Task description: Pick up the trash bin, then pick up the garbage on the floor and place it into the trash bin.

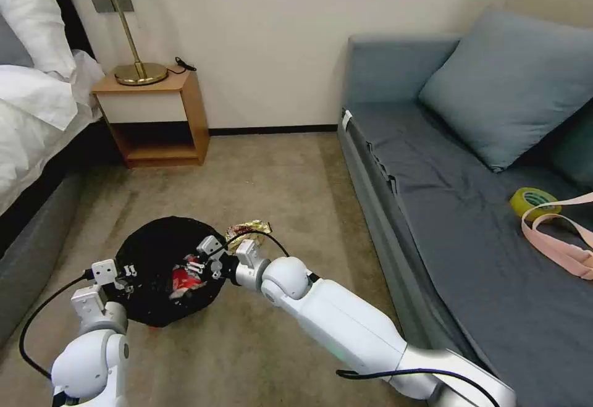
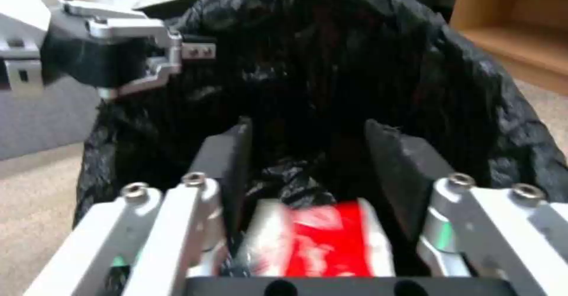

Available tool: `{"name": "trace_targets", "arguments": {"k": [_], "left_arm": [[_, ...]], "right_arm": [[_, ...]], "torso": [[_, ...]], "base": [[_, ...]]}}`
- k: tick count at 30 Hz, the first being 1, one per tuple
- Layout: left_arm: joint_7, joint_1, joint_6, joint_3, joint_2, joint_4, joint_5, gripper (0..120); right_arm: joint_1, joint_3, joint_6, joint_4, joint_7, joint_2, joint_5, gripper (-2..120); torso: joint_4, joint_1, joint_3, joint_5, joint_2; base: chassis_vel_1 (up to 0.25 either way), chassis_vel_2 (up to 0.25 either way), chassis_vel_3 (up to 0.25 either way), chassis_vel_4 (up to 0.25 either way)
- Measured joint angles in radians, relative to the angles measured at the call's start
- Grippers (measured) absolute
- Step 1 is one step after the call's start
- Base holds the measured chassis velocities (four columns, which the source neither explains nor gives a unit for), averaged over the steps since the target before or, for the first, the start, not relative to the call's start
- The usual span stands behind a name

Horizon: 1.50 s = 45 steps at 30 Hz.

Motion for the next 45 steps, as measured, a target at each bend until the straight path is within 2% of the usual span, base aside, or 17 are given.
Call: {"name": "trace_targets", "arguments": {"k": [2, 4, 6, 7, 10, 14, 18, 29, 45], "left_arm": [[0.0, 0.0, 0.0, 0.0, 0.0, 0.0, 0.0, 3], [0.0, 0.0, -0.001, -0.002, 0.001, 0.003, -0.001, 3], [0.0, 0.0, -0.001, -0.003, 0.001, 0.004, -0.001, 3], [0.0, 0.0, -0.001, -0.003, 0.001, 0.004, -0.001, 3], [0.0, 0.002, -0.002, -0.008, 0.005, 0.006, -0.002, 3], [0.0, 0.006, -0.003, -0.015, 0.009, 0.006, -0.008, 3], [-0.001, 0.011, -0.006, -0.025, 0.013, 0.003, -0.01, 3], [-0.003, 0.033, -0.014, -0.048, 0.016, -0.014, -0.005, 3], [-0.003, 0.063, -0.02, -0.083, 0.023, -0.031, -0.016, 3]], "right_arm": [[-0.002, 0.001, 0.0, 0.001, 0.004, 0.0, -0.002, 55], [-0.014, 0.015, -0.001, 0.008, 0.06, 0.0, -0.009, 67], [-0.02, 0.032, -0.002, 0.012, 0.108, 0.0, -0.01, 75], [-0.02, 0.032, -0.002, 0.012, 0.108, 0.0, -0.01, 75], [-0.027, 0.082, -0.006, 0.016, 0.19, -0.011, -0.015, 90], [-0.032, 0.127, -0.009, 0.007, 0.25, -0.031, -0.017, 99], [-0.038, 0.17, -0.013, -0.038, 0.304, -0.06, -0.036, 100], [-0.079, 0.273, 0.016, -0.199, 0.338, -0.068, -0.095, 100], [-0.119, 0.289, 0.002, -0.22, 0.323, -0.058, -0.082, 100]], "torso": [[0.0, 0.0, 0.0, 0.0, 0.0], [0.0, 0.0, 0.0, 0.0, 0.0], [0.0, 0.0, 0.0, 0.0, 0.0], [0.0, 0.0, 0.0, 0.0, 0.0], [0.0, 0.0, 0.0, 0.0, 0.0], [0.0, 0.0, 0.0, 0.0001, 0.0], [-0.0001, 0.0, 0.0, 0.0001, 0.0], [-0.0001, 0.0, 0.0, 0.0002, 0.0], [0.0001, 0.0, 0.0, 0.0001, 0.0]], "base": [[0.0, 0.0, 0.0, 0.0], [0.0, 0.0, 0.0, 0.0], [0.0, 0.0, 0.0, 0.0], [0.0, 0.0, 0.0, 0.0], [0.0, 0.0, 0.0, 0.0], [0.0, 0.0, 0.0, 0.0], [0.0, 0.0, 0.0, 0.0], [0.0, 0.0, 0.0, 0.0], [0.0, 0.0, 0.0, 0.0]]}}
